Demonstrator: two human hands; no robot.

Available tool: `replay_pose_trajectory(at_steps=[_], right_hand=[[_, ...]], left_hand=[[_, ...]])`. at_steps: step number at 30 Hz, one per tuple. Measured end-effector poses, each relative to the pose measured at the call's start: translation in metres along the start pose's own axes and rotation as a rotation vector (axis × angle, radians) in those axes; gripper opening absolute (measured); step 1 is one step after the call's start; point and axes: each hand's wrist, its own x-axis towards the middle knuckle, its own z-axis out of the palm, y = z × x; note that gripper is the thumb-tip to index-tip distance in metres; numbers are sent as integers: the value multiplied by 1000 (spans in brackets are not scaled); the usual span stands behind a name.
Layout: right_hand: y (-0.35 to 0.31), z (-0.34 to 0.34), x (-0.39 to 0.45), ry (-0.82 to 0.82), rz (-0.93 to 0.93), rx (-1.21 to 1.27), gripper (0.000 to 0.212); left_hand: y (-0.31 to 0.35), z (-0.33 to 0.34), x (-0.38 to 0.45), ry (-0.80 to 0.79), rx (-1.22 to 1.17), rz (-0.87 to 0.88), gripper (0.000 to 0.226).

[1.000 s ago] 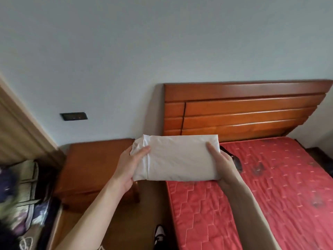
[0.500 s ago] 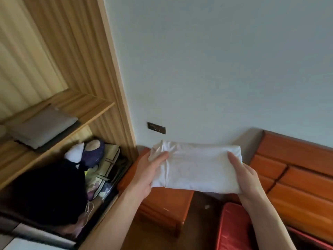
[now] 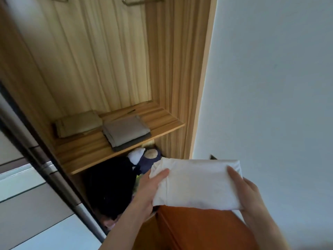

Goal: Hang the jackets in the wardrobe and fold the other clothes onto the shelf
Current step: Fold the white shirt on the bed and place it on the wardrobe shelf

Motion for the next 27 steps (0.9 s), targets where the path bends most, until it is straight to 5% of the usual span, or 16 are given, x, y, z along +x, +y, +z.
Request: replay_pose_trajectory(at_steps=[7,19,23,27], right_hand=[[-17,131,55,-113,11,10,32],[-62,295,148,-315,-32,-66,30],[-67,324,187,-334,-32,-87,41],[-69,353,224,-342,-38,-90,35]], left_hand=[[55,-83,64,150,-45,21,29],[123,-176,192,393,-212,3,84],[134,-176,221,380,-265,-13,48],[146,-183,255,445,-261,58,51]])
